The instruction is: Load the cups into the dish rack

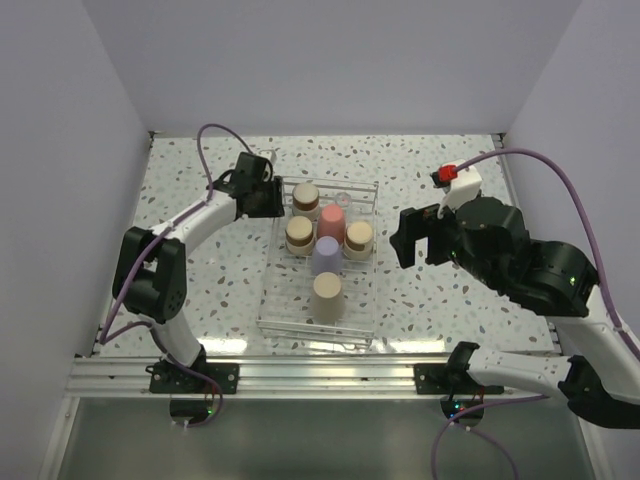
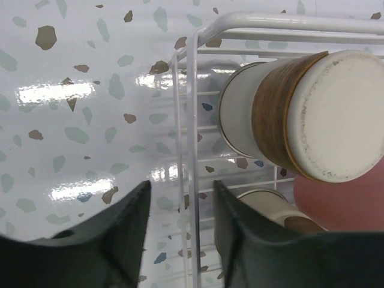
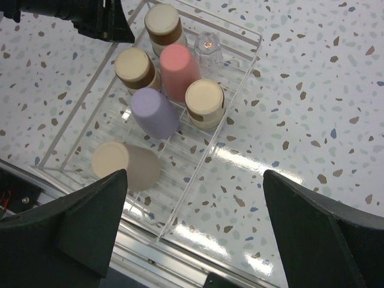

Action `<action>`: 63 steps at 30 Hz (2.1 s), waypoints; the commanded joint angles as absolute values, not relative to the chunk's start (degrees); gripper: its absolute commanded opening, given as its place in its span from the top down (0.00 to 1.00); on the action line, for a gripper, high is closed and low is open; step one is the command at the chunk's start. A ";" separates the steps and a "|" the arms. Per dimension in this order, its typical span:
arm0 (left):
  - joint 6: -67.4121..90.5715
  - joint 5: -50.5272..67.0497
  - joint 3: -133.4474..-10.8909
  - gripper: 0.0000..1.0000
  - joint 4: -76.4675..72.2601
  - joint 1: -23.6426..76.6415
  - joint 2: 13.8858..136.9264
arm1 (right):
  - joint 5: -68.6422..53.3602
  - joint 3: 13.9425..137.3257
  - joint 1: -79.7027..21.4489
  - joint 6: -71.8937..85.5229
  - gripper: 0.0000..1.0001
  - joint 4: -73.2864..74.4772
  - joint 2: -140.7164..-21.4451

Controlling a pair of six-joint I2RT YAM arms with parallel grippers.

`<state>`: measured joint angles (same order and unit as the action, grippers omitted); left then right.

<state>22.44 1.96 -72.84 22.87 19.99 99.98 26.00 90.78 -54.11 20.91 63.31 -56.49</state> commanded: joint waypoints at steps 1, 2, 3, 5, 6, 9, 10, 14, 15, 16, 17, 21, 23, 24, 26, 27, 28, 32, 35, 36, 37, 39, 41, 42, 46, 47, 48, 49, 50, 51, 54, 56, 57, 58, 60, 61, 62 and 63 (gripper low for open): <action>21.71 0.70 -72.77 0.42 22.06 19.16 98.71 | 26.81 92.72 -54.40 20.65 0.02 61.87 -55.64; 21.80 0.70 -72.86 0.38 22.32 19.16 98.18 | 26.81 92.72 -54.40 20.65 0.02 61.79 -55.63; 21.88 0.62 -72.86 0.32 22.41 19.16 97.13 | 26.89 92.81 -54.40 20.65 0.02 61.87 -55.29; 22.15 0.70 -73.04 0.25 22.41 19.07 95.72 | 26.72 92.99 -54.40 20.57 0.02 62.14 -55.20; 22.24 0.79 -73.12 0.25 22.33 18.99 94.23 | 26.72 93.08 -54.40 20.31 0.02 62.57 -55.20; 22.67 1.05 -74.61 0.22 23.29 18.98 91.33 | 26.02 93.25 -54.40 20.21 0.02 62.75 -54.85; 22.94 0.97 -75.32 0.21 24.34 18.98 90.54 | 25.58 92.90 -54.40 20.13 0.02 62.58 -54.41; 23.03 -1.65 -77.43 0.18 26.27 18.72 83.87 | 22.94 90.88 -54.40 20.74 0.02 60.30 -51.60; 22.94 -2.37 -77.52 0.17 26.71 18.63 82.46 | 21.63 90.18 -54.32 21.00 0.02 59.16 -50.81; 23.03 -3.07 -77.35 0.15 27.68 18.37 80.96 | 21.27 88.87 -54.40 21.01 0.02 58.63 -49.41; 22.77 -4.73 -76.56 0.14 27.95 18.11 79.38 | 20.92 88.25 -54.40 21.09 0.02 58.36 -48.79; 21.71 -14.48 -69.72 0.04 27.16 17.93 67.26 | 19.78 84.91 -54.40 22.24 0.02 57.57 -46.76; 21.62 -22.19 -61.55 0.00 24.27 17.93 59.82 | 17.93 82.71 -54.40 22.23 0.02 57.31 -45.62; 21.19 -24.24 -58.39 0.00 20.86 17.84 57.24 | 17.58 82.01 -54.40 22.32 0.02 57.13 -45.01; 19.25 -28.37 -48.11 0.00 16.81 17.76 49.54 | 16.09 79.90 -54.40 22.41 0.02 56.60 -43.34; 18.81 -29.26 -44.60 0.00 12.00 17.75 46.87 | 15.47 79.28 -54.40 22.41 0.02 56.08 -42.81; 17.59 -30.22 -37.34 0.00 9.43 17.75 44.24 | 14.95 78.23 -54.40 22.50 0.02 55.73 -42.28; 15.30 -37.77 -19.28 0.00 -4.98 17.75 30.01 | 13.89 76.56 -54.40 22.59 0.02 54.76 -40.34; 10.55 -39.89 -8.29 0.00 -15.79 17.75 24.80 | 13.36 76.81 -54.40 21.98 0.02 55.19 -40.08; 10.37 -40.86 -6.61 0.00 -18.95 17.75 24.44 | 13.10 76.99 -54.40 21.80 0.02 55.63 -40.43; 10.28 -41.65 -3.72 0.00 -20.64 17.67 24.35 | 13.10 77.25 -54.40 21.71 0.02 55.90 -40.60; 9.76 -43.76 -0.98 0.00 -26.33 17.67 25.66 | 12.57 77.34 -54.40 21.10 0.02 56.42 -40.87; 10.54 -46.91 4.11 0.00 -31.87 17.67 28.89 | 12.57 76.91 -54.40 21.01 0.02 56.51 -40.78; 11.33 -47.02 5.35 0.00 -38.34 17.67 30.48 | 12.05 76.56 -54.40 21.01 0.02 56.51 -40.78; 8.88 -46.15 4.49 0.00 -49.55 16.09 42.25 | 10.38 76.29 -54.40 21.44 0.02 55.55 -40.34; 8.27 -45.10 3.96 0.00 -51.75 15.21 47.50 | 10.02 76.12 -54.40 21.36 0.02 55.29 -40.34; 7.91 -43.78 3.26 0.00 -54.99 14.42 49.90 | 10.02 75.94 -54.40 21.36 0.02 54.94 -40.43; 7.13 -42.38 2.29 0.00 -57.19 12.76 52.18 | 9.85 75.94 -54.40 21.18 0.02 54.93 -40.60; 6.68 -39.75 2.02 0.00 -59.57 12.05 56.12 | 9.58 76.02 -54.40 21.01 0.02 54.93 -41.04; 6.33 -38.51 1.85 0.00 -64.20 11.34 58.08 | 9.75 76.20 -54.40 20.48 0.02 54.93 -41.31; 4.93 -35.51 -1.21 0.00 -68.98 9.06 65.29 | 9.49 76.11 -54.40 19.86 0.02 55.11 -42.53; 3.87 -32.37 -2.80 0.00 -69.95 8.00 69.41 | 9.41 76.03 -54.40 19.34 0.02 55.37 -43.15; 2.48 -31.04 -4.29 0.00 -71.44 7.91 70.83 | 8.80 76.03 -54.40 19.34 0.02 55.55 -44.11; 1.59 -29.46 -4.92 0.00 -72.67 7.65 72.23 | 8.53 76.20 -54.40 19.25 0.02 55.55 -44.47; 0.53 -23.75 -5.62 0.00 -77.40 7.39 76.97 | 7.22 76.55 -54.40 19.25 0.02 55.55 -45.35; 0.35 -22.25 -5.10 0.00 -80.13 7.38 79.08 | 6.86 76.73 -54.32 19.42 0.02 55.37 -46.05; 0.35 -20.67 -4.40 0.00 -83.72 7.38 83.54 | 6.77 76.73 -54.40 19.60 0.02 55.28 -46.32; -1.21 -20.83 -3.44 0.00 -89.50 7.38 85.67 | 6.59 76.73 -54.40 19.77 0.02 55.11 -46.58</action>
